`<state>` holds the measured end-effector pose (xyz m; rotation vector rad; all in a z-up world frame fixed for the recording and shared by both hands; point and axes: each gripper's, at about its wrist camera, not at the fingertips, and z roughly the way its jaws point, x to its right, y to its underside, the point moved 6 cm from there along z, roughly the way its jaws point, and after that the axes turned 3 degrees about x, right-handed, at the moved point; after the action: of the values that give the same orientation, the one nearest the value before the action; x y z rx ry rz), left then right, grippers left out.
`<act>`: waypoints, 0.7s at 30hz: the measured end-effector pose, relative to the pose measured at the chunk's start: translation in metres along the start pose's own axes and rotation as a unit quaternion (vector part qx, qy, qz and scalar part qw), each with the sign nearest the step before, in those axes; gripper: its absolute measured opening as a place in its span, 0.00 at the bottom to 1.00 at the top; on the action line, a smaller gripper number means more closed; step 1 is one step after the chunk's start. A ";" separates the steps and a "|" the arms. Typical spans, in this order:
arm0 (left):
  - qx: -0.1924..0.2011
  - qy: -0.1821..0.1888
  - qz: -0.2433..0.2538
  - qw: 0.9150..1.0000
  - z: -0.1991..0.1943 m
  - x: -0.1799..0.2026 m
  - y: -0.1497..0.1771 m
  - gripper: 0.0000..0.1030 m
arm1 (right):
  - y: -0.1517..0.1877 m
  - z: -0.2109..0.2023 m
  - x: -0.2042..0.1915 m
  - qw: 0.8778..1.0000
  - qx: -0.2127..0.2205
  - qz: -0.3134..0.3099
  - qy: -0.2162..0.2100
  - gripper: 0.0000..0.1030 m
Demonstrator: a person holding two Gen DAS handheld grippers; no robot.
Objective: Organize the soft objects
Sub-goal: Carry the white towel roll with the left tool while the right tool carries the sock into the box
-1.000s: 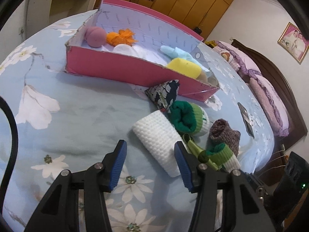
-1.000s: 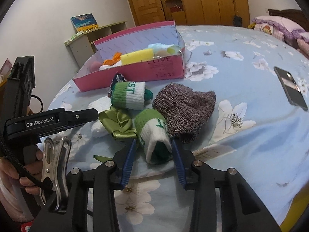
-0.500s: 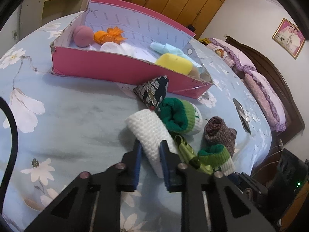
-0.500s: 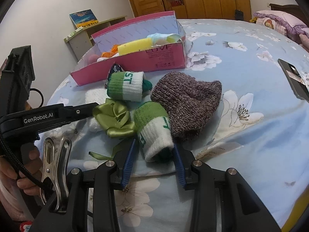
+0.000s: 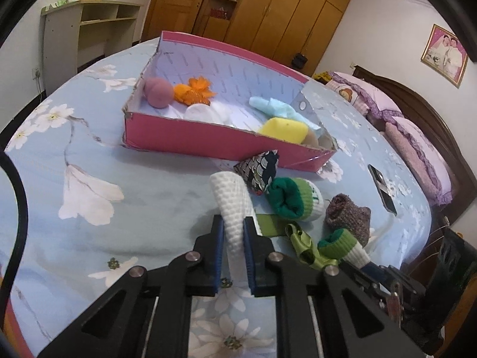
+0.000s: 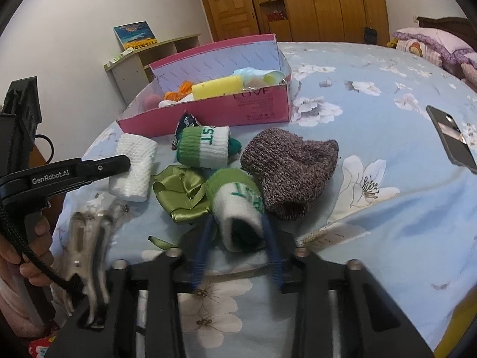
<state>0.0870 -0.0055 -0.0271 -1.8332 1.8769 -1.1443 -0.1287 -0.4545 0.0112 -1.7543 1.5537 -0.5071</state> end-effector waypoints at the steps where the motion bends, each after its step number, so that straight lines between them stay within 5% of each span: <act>1: 0.001 0.001 0.000 1.000 -0.001 0.000 0.000 0.13 | 0.000 -0.001 0.000 1.000 0.001 -0.001 0.002 0.26; 6: 0.015 0.003 0.006 1.000 -0.013 0.002 -0.003 0.13 | -0.003 -0.006 0.003 1.000 0.013 0.003 0.012 0.17; 21: 0.051 -0.003 0.009 0.999 -0.040 -0.004 -0.013 0.13 | -0.020 -0.037 -0.020 0.997 0.071 -0.024 -0.019 0.16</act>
<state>0.0692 0.0132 0.0064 -1.7592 1.7935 -1.2049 -0.1452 -0.4442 0.0531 -1.6858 1.4182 -0.5902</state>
